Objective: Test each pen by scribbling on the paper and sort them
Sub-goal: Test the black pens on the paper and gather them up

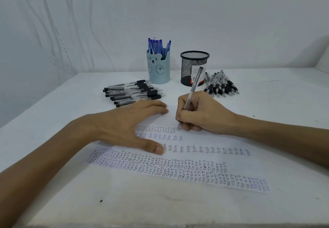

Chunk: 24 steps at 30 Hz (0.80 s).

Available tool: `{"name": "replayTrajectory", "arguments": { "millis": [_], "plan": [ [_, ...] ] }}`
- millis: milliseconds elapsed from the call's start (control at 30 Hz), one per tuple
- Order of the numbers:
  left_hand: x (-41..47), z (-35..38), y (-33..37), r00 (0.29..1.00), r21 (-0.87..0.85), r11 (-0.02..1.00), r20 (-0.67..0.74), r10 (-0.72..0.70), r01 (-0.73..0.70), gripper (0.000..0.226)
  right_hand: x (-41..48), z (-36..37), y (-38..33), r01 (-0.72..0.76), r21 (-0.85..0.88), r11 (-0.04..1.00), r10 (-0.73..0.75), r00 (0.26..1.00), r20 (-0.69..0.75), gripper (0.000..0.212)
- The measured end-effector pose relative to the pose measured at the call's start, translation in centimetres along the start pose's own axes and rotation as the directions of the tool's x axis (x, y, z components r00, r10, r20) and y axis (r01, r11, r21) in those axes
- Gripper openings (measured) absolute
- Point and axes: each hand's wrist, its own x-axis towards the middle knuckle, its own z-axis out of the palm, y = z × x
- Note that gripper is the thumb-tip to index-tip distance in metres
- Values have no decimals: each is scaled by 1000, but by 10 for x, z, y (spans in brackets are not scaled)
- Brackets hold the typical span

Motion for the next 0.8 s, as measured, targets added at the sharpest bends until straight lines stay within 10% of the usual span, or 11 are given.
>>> {"name": "replayTrajectory", "arguments": {
  "millis": [800],
  "plan": [
    [-2,-2,6,1000,4,1000,18,-20,20,107,1,1,-2,40,-32,999,-38,996,76,15]
  ]
}}
